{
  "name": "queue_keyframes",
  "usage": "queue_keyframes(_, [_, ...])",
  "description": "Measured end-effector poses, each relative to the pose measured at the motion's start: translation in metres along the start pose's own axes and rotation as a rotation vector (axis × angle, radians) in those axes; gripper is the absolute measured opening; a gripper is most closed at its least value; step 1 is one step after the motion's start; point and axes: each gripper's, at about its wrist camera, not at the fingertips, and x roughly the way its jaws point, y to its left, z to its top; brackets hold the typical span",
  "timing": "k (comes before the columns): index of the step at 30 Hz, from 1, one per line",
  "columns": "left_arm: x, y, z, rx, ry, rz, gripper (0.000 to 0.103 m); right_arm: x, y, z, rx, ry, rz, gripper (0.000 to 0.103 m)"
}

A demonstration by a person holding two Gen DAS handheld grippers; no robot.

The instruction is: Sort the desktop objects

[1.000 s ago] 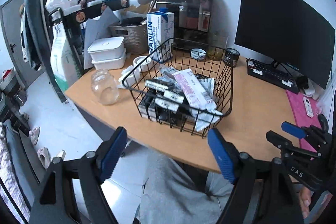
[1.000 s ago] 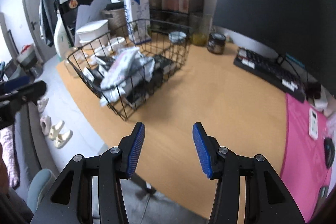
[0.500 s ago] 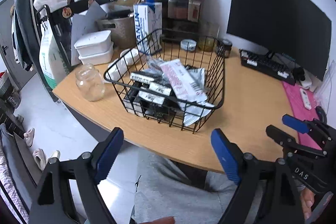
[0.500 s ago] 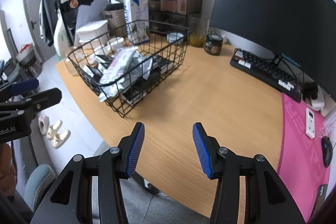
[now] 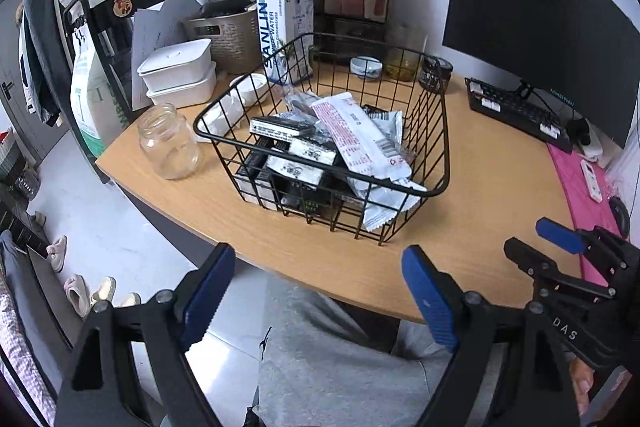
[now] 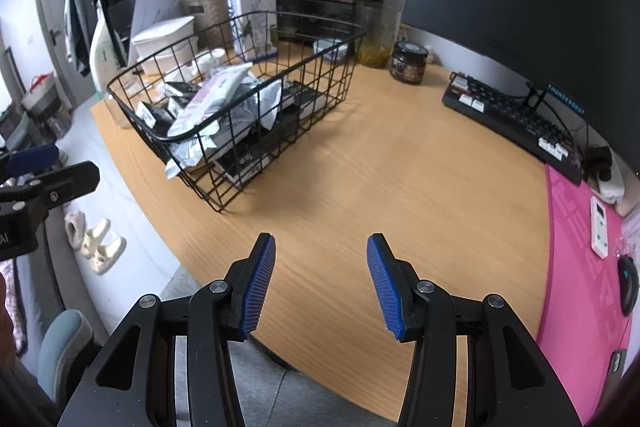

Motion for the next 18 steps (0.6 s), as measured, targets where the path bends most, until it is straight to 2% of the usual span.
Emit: queue_keyframes(18, [0.0014, -0.0026, 0.0007, 0.026, -0.003, 0.029, 0.086, 0.0002, -0.0010, 0.0001, 0.007, 0.002, -0.004, 0.048])
